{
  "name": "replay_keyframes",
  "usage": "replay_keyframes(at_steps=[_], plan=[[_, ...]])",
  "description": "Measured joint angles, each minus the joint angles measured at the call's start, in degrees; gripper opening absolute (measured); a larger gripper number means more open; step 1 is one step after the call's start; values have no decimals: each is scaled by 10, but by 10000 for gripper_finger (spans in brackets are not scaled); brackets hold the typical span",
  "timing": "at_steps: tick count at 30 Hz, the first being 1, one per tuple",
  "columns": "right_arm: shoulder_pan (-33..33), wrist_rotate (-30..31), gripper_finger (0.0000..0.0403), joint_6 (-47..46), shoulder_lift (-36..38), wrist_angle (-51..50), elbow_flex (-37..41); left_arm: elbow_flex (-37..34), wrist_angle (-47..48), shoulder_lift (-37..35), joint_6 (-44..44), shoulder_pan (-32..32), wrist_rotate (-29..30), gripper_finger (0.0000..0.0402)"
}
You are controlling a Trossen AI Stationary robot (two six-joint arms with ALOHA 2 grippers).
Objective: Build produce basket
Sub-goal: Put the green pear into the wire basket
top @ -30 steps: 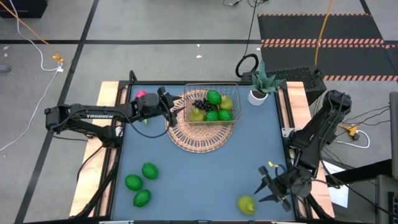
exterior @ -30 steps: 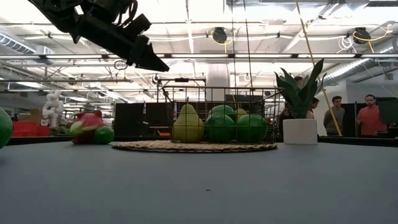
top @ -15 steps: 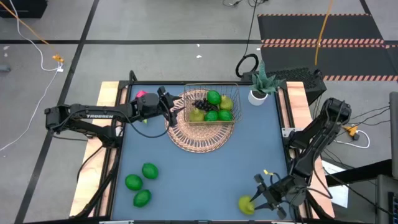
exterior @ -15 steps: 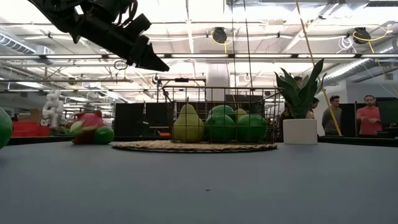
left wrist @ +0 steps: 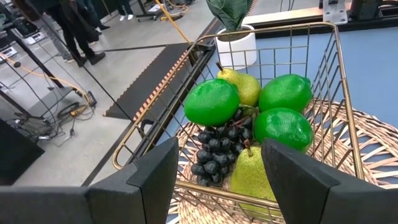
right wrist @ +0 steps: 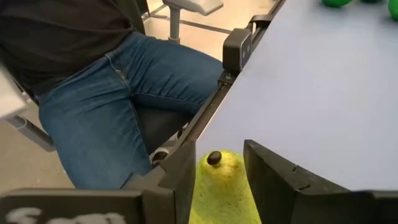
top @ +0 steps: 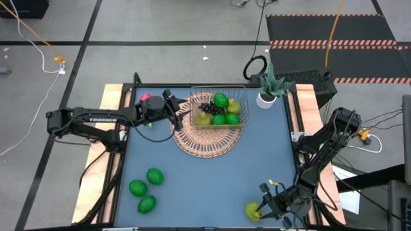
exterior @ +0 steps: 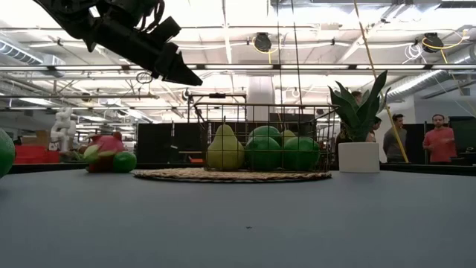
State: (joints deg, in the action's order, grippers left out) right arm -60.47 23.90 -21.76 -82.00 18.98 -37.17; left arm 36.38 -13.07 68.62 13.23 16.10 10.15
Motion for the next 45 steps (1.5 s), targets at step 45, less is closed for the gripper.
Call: replay_keyframes(at_steps=[45], plan=[[593, 59, 15, 445, 58, 312, 0, 0, 37, -131, 17, -57, 5, 232]])
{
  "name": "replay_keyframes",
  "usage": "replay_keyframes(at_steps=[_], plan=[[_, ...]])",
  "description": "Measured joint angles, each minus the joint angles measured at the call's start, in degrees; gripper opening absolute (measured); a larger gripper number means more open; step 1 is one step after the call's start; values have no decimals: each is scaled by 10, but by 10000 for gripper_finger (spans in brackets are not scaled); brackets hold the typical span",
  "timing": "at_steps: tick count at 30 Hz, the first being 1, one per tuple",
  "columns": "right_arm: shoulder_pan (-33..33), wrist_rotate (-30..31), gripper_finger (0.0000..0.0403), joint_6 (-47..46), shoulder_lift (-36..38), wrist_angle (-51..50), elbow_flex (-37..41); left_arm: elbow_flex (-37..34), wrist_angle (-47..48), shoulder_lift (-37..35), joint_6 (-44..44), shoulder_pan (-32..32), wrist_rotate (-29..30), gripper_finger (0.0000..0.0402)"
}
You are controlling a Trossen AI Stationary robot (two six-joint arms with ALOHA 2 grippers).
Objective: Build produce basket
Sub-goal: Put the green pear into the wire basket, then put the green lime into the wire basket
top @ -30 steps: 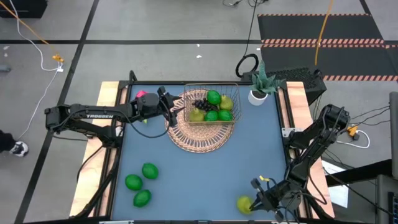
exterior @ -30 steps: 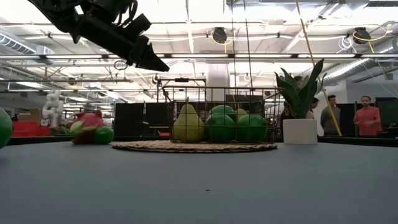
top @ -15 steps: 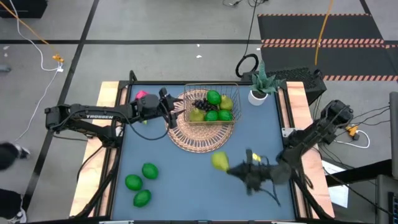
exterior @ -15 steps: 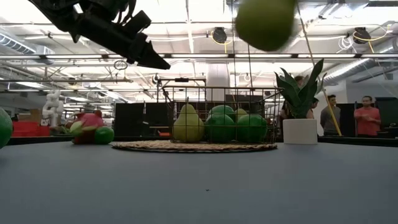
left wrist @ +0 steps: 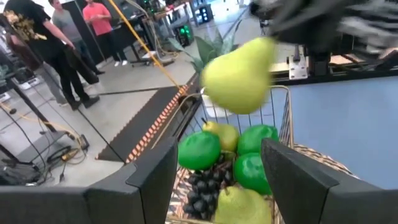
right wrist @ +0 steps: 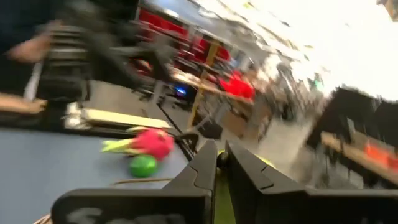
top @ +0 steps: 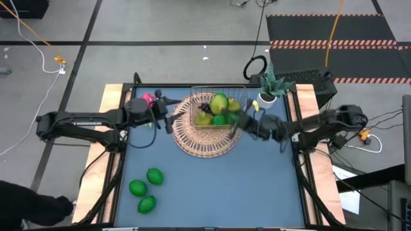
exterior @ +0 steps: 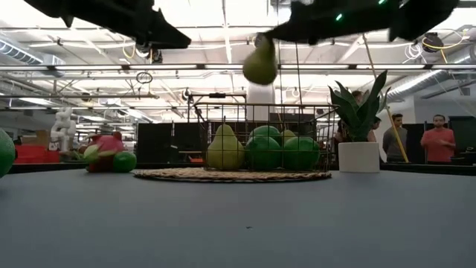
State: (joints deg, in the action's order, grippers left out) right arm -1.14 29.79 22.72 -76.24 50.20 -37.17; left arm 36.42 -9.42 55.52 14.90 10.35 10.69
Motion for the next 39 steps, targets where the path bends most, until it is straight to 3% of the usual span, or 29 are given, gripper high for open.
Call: replay_keyframes(at_steps=[3, 8, 14, 23, 31, 39], plan=[[40, -16, 15, -71, -11, 8, 0, 0, 14, -9, 0, 0, 0, 232], [72, -138, 15, -156, -55, 24, -1, 0, 21, -8, 11, 1, 4, 232], [71, -105, 15, -144, -103, 26, -2, 0, 24, -8, 16, 1, 4, 232], [86, -102, 21, -141, -108, 32, -2, 0, 20, -8, 15, 1, 4, 232], [89, -102, 100, -134, -107, 50, -2, 0, 20, -8, 9, 1, 4, 232], [88, -106, 187, -77, -105, 219, -3, 0, 39, -8, 0, 1, 4, 232]])
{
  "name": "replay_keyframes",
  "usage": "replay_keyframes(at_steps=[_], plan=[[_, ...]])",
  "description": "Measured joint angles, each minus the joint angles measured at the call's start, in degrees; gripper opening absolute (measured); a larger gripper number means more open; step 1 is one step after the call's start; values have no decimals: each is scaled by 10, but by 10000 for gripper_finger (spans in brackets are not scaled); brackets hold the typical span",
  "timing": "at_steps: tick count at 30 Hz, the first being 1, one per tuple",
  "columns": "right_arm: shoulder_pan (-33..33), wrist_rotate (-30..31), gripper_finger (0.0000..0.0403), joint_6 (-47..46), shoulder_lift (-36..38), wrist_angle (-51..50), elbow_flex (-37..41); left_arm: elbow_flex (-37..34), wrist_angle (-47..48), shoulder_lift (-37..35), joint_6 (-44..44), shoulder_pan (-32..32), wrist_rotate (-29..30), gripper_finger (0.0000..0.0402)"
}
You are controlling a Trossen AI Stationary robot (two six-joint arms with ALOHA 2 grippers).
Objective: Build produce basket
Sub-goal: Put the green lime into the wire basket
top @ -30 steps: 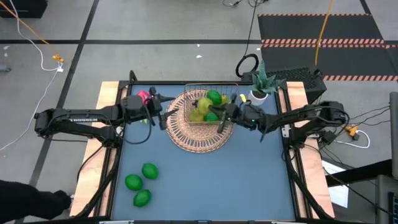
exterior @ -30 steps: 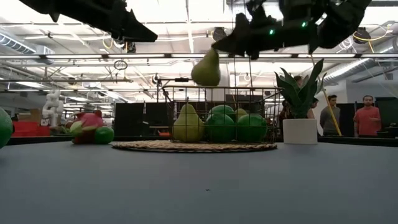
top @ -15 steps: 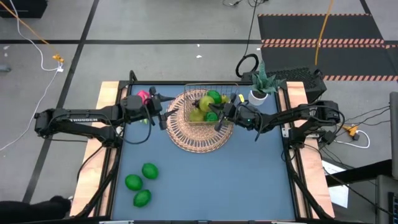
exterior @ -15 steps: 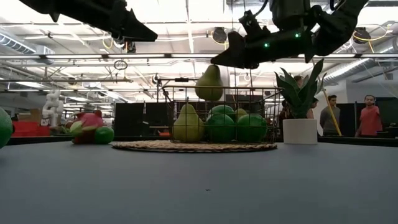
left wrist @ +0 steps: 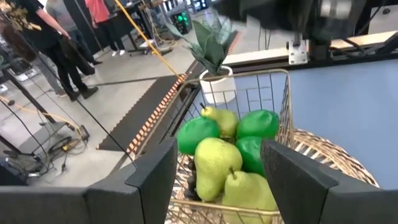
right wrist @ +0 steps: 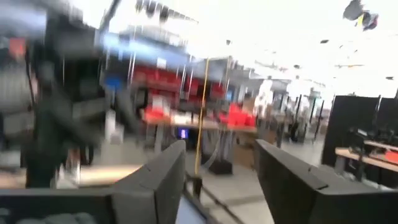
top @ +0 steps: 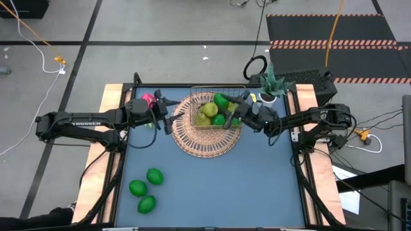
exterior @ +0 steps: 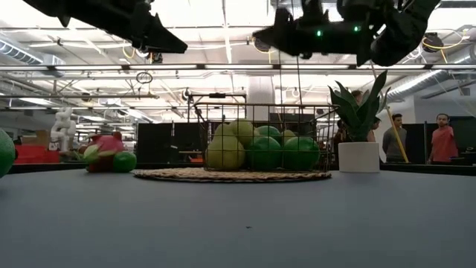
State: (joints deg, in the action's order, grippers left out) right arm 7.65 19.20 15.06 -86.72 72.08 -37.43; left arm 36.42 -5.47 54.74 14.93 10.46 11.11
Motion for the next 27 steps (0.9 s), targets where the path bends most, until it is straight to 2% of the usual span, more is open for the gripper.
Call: replay_keyframes(at_steps=[2, 5, 10, 16, 20, 27], plan=[[0, 0, 197, -28, 0, 29, 0, 0, 10, 0, -6, 0, 0, 232], [0, -3, 203, -58, 0, 21, 0, 0, 33, 0, -19, 0, 0, 232], [-2, -57, 201, -19, -1, 5, 0, 0, 75, 2, -36, 0, 0, 232], [-4, -60, 190, -27, 26, 18, 0, 0, 100, 11, -72, 0, 2, 232], [-24, -75, 188, -30, 33, -25, -26, -1, 125, 12, -103, 0, 61, 232], [-61, -73, 188, 8, 33, -140, -97, -1, 222, 4, -157, 5, 165, 232]])
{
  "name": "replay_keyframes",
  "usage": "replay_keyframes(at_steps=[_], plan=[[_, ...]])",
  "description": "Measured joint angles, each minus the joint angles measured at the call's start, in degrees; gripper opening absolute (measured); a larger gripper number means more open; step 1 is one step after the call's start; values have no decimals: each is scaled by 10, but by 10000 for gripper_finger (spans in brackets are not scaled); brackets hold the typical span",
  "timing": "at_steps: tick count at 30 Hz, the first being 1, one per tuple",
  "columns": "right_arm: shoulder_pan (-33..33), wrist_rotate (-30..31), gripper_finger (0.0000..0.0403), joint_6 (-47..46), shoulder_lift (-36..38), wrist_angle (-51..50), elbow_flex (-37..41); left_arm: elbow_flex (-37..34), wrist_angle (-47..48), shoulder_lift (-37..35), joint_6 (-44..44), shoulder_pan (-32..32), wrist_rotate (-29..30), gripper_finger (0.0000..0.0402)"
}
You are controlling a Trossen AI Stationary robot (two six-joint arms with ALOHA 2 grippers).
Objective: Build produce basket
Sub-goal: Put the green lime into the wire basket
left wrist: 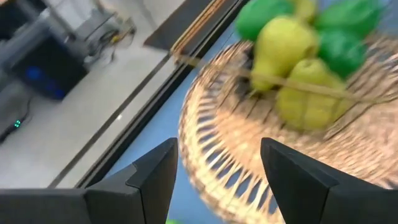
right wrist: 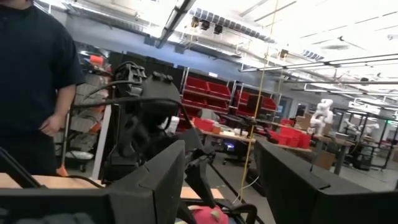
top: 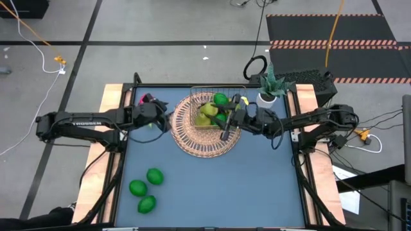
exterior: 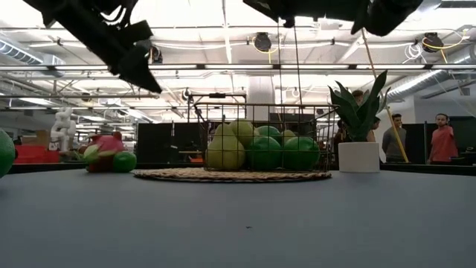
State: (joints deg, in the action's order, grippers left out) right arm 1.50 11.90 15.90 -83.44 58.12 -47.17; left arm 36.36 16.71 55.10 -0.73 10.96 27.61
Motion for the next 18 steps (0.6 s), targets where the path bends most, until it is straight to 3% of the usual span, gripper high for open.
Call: replay_keyframes(at_steps=[9, 18], plan=[[7, 3, 187, -23, 0, -1, -3, 0, 91, 0, -103, 72, 10, 232], [7, 3, 187, -94, 0, 67, -3, -52, 43, 17, -134, 146, 9, 232]])
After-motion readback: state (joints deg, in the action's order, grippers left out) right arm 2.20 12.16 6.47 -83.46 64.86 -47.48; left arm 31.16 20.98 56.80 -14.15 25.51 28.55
